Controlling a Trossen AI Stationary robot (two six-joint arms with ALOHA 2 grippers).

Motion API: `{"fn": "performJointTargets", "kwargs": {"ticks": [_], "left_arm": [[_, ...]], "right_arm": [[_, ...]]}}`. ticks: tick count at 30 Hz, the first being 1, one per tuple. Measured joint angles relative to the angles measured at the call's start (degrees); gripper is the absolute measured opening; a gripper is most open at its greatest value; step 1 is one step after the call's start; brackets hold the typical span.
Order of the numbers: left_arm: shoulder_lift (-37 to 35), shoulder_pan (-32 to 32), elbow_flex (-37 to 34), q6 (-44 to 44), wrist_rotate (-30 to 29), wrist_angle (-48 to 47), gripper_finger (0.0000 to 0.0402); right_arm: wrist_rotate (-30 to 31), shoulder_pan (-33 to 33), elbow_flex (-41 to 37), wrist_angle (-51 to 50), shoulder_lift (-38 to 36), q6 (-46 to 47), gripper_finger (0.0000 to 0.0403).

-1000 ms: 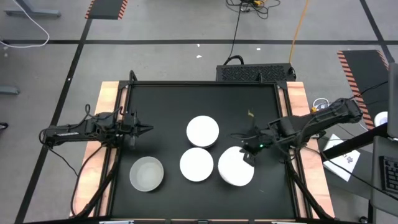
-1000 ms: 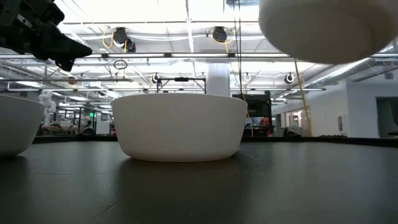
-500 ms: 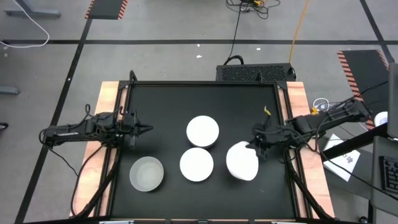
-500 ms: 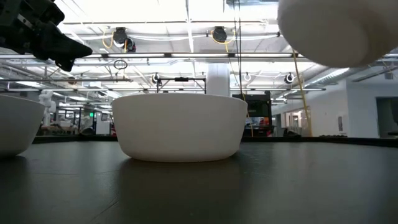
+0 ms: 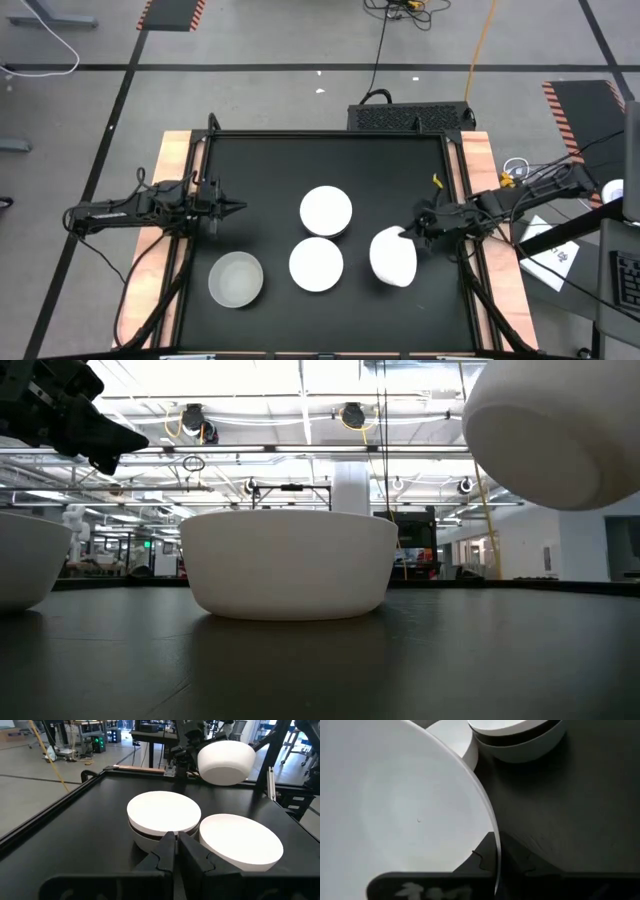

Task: Nest bowls inside each other
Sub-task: Stack the right white bowl on the white bowl

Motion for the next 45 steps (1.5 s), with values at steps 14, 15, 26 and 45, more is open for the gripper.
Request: {"fn": "performJointTargets", "kwargs": {"ticks": [14,15,26,45], "left_arm": [[-0.01,0.0,0.0,0.02,-0.01,0.0,0.0024],[0.0,0.0,0.0,0.02,-0.02,0.0,0.0024],[-0.02,0.0,0.0,0.24,0.0,0.15,0.0024],[0.0,0.0,0.0,0.14,0.0,0.09,0.0024]], "right_arm": [[-0.04,-2.4,-10.44,16.46,-5.12,-3.29,0.0],[-0.33,-3.08,-11.31,18.77,-5.12,-4.34,0.0],[-5.16,-12.45,-13.26,29.47,-5.14,-15.68,0.0],[-28.75,-32.87,-6.56,33.26,0.24,-23.51,0.0]]}}
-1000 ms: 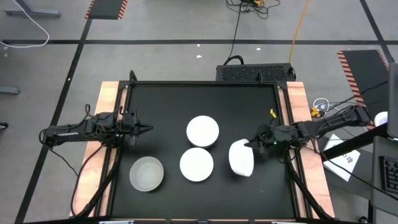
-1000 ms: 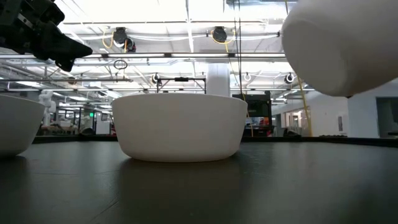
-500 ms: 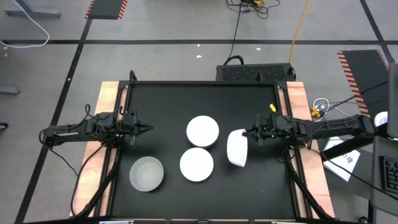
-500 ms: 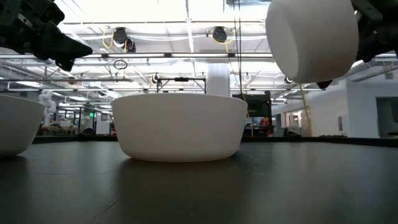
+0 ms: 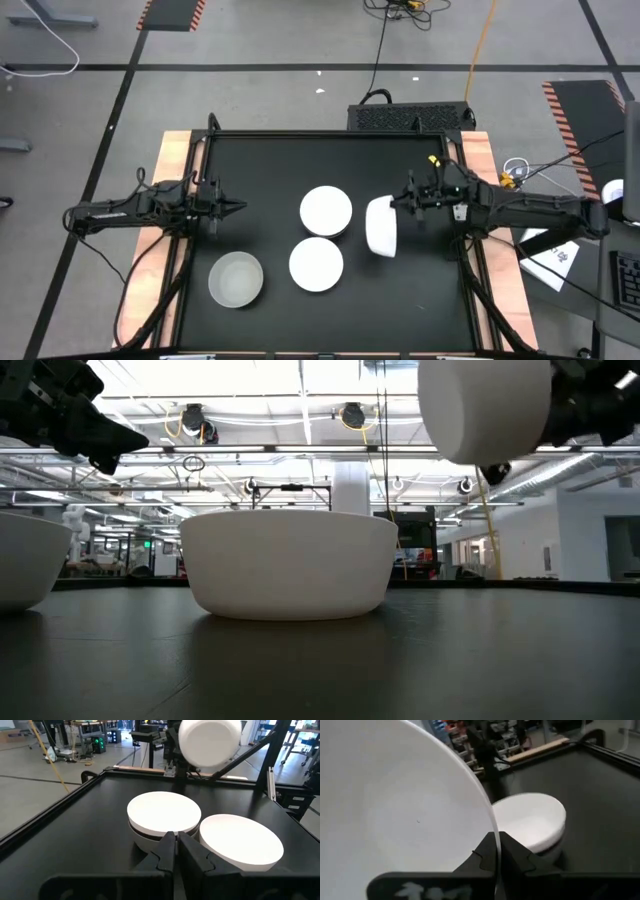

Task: Nest bowls inside each other
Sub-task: Stack the right white bowl on the white bowl

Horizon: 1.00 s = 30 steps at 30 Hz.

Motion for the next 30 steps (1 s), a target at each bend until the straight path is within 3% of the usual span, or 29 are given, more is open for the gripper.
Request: {"fn": "performJointTargets", "kwargs": {"ticks": [9,17,30], "left_arm": [[-0.01,0.0,0.0,0.06,0.0,-0.07,0.0024],[0.08,0.0,0.0,0.12,0.02,-0.15,0.0024],[0.09,-0.07,0.0,0.71,0.52,-0.27,0.0024]], "right_arm": [[-3.81,-5.16,13.23,-6.96,11.7,-5.04,0.0],[-12.11,-11.22,25.7,-13.53,23.7,-8.62,0.0],[-15.3,-14.75,47.76,-28.21,42.74,-14.68,0.0]]}}
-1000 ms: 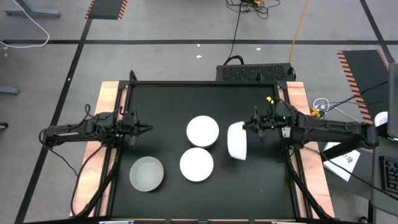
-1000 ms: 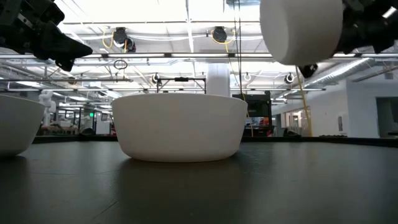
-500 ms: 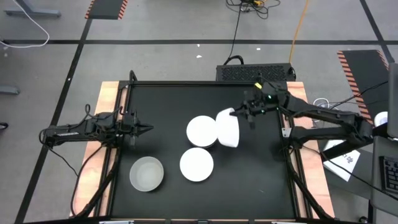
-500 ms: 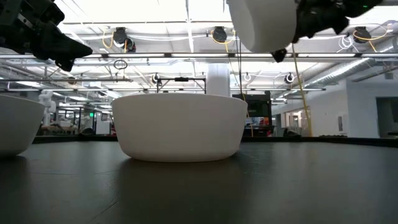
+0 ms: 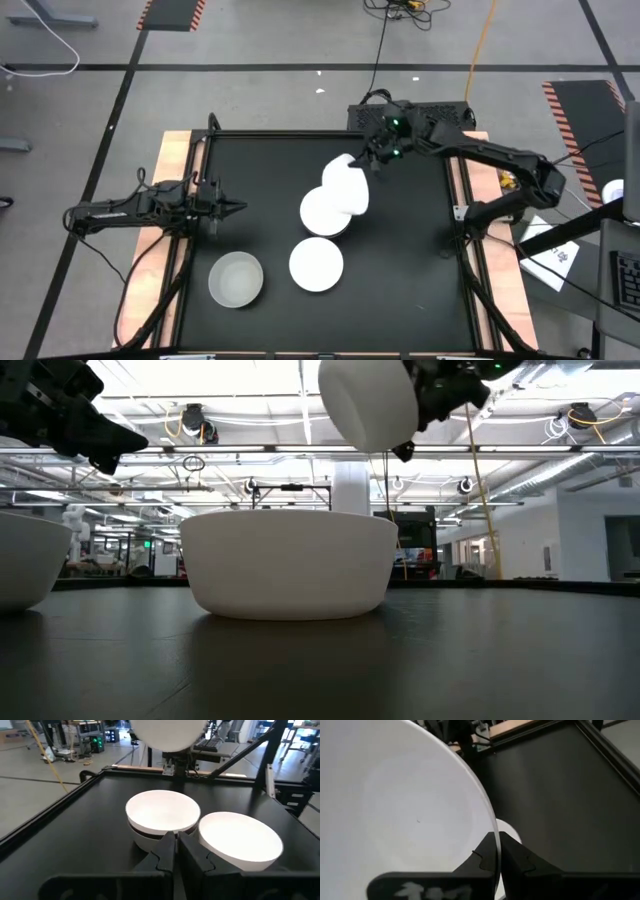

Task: Nest bowls inside each other
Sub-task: Stack the right white bowl on the white bowl

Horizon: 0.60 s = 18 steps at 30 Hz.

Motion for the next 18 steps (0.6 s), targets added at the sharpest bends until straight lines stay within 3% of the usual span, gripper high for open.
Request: {"fn": "performJointTargets", "kwargs": {"ticks": [18], "left_arm": [[0.01,-3.36,0.0,0.64,-0.52,-0.04,0.0024]], "right_arm": [[1.84,-1.67,17.95,-16.85,15.17,-6.36,0.0]]}}
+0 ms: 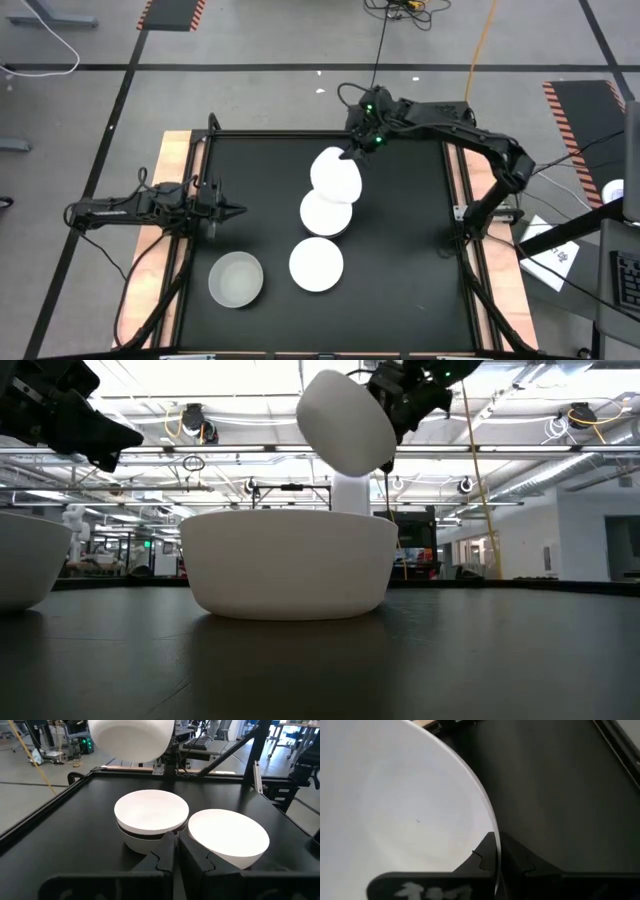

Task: Nest bowls inside each other
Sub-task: Stack the right white bowl on the white bowl

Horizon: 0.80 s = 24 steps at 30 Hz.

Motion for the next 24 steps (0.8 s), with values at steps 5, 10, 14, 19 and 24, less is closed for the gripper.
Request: {"fn": "performJointTargets", "kwargs": {"ticks": [5,10,14,19,24], "left_arm": [[0.0,0.0,0.0,0.02,-0.01,0.0,0.0024],[0.01,0.0,-0.01,0.31,0.0,0.0,0.0024],[0.01,0.0,-0.02,0.42,0.0,0.0,0.0024],[-0.01,0.0,-0.02,0.52,0.02,0.0,0.0024],[0.01,0.0,-0.02,0.61,0.04,-0.02,0.0024]], "right_arm": [[1.35,-0.02,3.15,-5.25,3.69,-0.07,0.0],[4.59,0.49,7.42,-11.16,6.59,-0.07,0.0],[4.61,2.22,10.2,-12.74,8.41,0.35,0.0],[4.59,4.1,13.87,-14.94,11.28,2.73,0.0],[4.66,5.83,19.32,-20.58,15.33,3.26,0.0]]}}
